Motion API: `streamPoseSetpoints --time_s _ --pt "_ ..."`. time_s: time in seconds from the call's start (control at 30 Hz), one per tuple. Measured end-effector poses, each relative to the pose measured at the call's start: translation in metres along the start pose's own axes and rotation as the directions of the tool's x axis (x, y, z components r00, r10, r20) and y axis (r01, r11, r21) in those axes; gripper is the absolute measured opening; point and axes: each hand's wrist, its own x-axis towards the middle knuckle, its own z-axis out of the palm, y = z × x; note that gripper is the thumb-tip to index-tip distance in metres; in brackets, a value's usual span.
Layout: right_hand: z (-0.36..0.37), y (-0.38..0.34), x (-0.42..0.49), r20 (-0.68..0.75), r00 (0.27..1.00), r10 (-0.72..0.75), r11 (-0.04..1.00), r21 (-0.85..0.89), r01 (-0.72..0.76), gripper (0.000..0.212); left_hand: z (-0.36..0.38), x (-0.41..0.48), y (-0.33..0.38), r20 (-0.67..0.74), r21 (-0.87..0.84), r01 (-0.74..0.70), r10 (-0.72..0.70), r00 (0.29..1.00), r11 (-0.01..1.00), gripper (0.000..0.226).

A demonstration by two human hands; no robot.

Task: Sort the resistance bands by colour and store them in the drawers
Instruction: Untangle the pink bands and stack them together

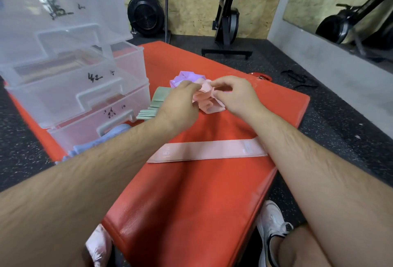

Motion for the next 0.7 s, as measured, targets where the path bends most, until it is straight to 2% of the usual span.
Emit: streamPoseSetpoints --time_s 0.13,0.3,0.47,0.57,0.7 --pt "-0.021 -0.025 -0.007 -0.072 0.994 -0.080 0.992 0.089 0.086 0.025 -0.027 -0.002 0.006 -0.137 -0.118 -0.071 0.055 0.989 0.990 0.053" --pt "-0.028 -0.042 -0.022 -0.104 0.984 -0.147 0.973 0.163 0.163 0.027 -0.049 -0.006 0.014 -0.237 -0.063 -0.169 0.150 0.960 0.984 0.055" --pt "-0.030 -0.051 -0.029 -0.140 0.976 -0.166 0.954 0.227 0.194 0.026 -0.051 -0.014 0.020 -0.208 -0.094 -0.139 0.118 0.971 0.986 0.059" --pt "-0.032 -0.056 -0.031 -0.167 0.966 -0.198 0.938 0.253 0.236 0.025 -0.050 -0.015 0.018 -0.132 -0.173 -0.115 0.093 0.987 0.978 0.066" --pt "-0.035 -0.066 -0.034 -0.176 0.963 -0.202 0.892 0.372 0.256 0.023 -0.042 -0.020 0.013 -0.044 -0.257 0.027 -0.040 0.998 0.966 0.077"
